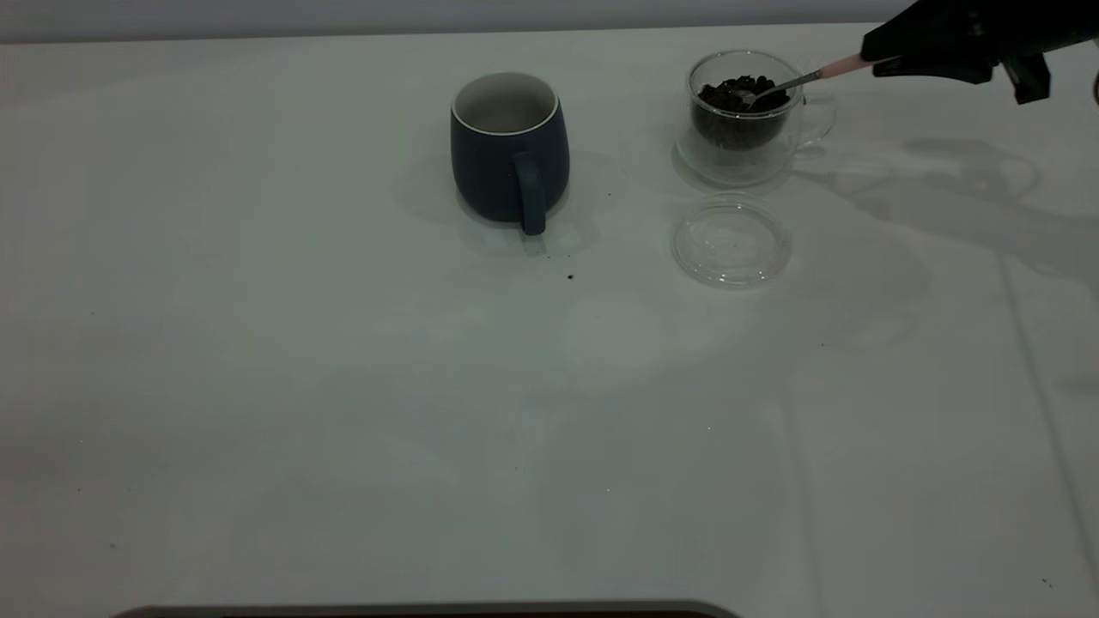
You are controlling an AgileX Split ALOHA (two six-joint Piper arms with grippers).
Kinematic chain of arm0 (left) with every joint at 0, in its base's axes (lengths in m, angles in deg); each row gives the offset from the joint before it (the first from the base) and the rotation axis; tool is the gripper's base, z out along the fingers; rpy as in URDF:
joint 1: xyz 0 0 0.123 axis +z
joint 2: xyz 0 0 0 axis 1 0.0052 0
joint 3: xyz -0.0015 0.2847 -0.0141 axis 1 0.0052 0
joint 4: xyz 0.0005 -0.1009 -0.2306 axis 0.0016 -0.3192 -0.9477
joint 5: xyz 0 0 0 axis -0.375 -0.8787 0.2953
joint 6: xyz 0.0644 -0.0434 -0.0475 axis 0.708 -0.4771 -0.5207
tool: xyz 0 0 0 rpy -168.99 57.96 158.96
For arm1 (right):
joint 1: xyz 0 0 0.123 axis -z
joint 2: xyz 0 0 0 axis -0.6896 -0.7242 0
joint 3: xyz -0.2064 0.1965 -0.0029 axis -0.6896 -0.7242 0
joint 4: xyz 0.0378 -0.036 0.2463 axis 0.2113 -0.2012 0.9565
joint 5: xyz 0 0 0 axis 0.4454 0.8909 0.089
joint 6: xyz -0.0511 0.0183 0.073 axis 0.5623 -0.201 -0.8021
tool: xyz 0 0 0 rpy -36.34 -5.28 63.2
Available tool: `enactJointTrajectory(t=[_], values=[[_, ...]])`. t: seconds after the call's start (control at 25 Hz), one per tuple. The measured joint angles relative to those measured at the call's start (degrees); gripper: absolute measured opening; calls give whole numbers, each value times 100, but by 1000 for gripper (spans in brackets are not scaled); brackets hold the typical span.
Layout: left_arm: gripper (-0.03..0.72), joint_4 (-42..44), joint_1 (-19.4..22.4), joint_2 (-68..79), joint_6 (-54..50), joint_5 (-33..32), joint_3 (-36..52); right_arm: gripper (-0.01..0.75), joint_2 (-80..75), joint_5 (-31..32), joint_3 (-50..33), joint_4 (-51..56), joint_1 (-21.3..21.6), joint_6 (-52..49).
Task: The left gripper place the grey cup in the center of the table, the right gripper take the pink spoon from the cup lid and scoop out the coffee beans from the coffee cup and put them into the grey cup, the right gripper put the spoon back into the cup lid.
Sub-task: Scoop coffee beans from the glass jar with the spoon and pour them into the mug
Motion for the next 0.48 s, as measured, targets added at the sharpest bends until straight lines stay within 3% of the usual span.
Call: enactJointTrajectory(t=[0.48], values=[[567,0,0,0,-23,0,0,110,-446,553,32,447,253,-125]])
